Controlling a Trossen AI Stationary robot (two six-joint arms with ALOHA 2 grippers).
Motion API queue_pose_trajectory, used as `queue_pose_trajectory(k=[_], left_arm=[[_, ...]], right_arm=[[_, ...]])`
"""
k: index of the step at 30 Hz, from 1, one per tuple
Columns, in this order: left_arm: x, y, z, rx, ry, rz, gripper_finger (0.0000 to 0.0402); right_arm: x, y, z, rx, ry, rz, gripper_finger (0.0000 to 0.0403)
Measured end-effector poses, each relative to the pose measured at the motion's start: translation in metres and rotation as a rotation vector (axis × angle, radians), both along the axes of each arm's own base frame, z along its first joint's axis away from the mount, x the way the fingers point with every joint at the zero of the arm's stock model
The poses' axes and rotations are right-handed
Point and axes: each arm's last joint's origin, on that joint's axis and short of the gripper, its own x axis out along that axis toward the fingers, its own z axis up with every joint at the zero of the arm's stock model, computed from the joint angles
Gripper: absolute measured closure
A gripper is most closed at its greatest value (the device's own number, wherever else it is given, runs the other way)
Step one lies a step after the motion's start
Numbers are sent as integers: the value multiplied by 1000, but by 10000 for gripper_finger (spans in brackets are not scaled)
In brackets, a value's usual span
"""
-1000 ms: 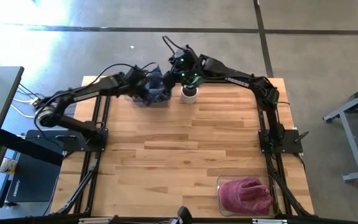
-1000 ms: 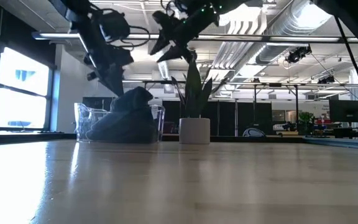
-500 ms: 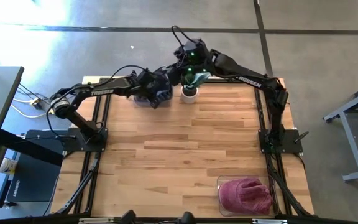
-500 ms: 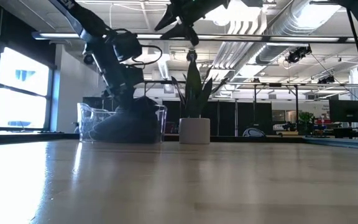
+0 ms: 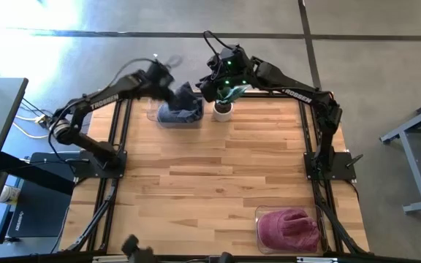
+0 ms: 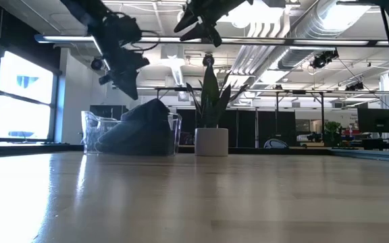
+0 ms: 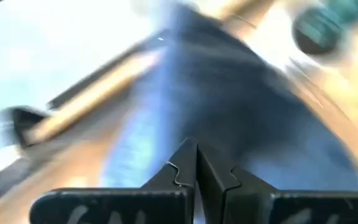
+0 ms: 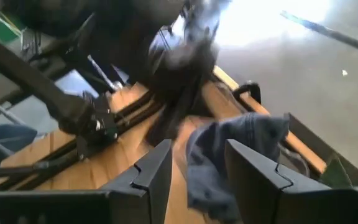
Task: Pick & Place hat
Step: Put the blue cap into the top transparent bin
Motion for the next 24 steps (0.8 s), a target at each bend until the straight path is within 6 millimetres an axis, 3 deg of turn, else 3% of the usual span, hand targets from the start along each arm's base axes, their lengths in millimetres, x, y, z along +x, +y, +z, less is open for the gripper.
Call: queue_pose_trajectory(k=[5,11,17,24], left_arm=[[-25,51,-4,8,-147,175,400],[-26,95,-28,-36,-337,78,401],[1,96,-63,-152,-351,-82,401],[29,78,-76,-125,-279,-290,401]], right_arm=[[-15,10,12,-7,38,22,261],[-26,19,21,-33,62,39,262],[-24,25,20,-54,72,70,261],[-24,23,20,-100,94,-5,261]])
